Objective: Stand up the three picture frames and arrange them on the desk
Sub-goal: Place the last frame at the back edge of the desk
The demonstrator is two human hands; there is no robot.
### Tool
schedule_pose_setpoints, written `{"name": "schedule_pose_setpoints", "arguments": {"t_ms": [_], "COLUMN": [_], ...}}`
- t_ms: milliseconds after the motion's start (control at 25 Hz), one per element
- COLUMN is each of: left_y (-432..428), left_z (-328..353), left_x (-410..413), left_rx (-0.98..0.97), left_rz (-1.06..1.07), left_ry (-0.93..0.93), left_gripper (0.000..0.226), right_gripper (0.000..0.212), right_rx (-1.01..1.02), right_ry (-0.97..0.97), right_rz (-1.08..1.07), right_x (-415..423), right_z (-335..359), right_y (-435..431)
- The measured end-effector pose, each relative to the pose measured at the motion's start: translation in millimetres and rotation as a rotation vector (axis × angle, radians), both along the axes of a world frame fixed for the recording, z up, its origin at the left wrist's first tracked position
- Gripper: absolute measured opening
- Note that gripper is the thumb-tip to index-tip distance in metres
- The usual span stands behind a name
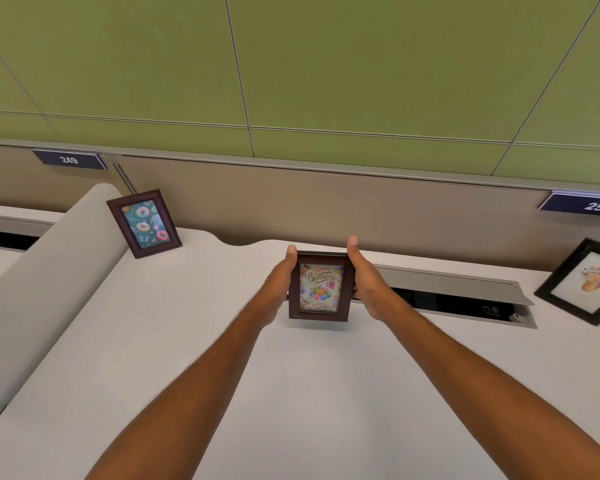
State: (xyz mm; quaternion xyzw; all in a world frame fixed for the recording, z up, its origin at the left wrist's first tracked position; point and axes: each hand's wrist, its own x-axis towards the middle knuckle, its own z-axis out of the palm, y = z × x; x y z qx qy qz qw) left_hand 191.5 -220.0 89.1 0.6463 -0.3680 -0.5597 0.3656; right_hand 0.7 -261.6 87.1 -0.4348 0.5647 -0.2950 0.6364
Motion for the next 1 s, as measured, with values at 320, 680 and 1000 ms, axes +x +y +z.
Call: {"name": "schedule_pose_setpoints", "arguments": {"t_ms": [320,680,1000], "left_y": [-72.6,-137.3,-160.6], "left_z": [-19.0,-40.7,-62.0], "left_x": [35.9,55.2,62.4], "left_rx": [0.023,0.033,0.044], "left_rz": [0.011,0.035,0.021], "left_ry": [0.014,0.001,0.005], "left_gripper": [0.056,0.059,0.06], "right_gripper": [0.086,0.081,0.088], "right_rx": [0.025,0.02,0.044], "right_ry": [-0.015,-0.001,0.024], "right_rz": [-0.007,-0.046,-0.039], "right_x": [37.1,58.4,59.5], "right_z": [-16.5,-34.6,-38.7], "right_y": [-77.4,-133.3,-150.8]}}
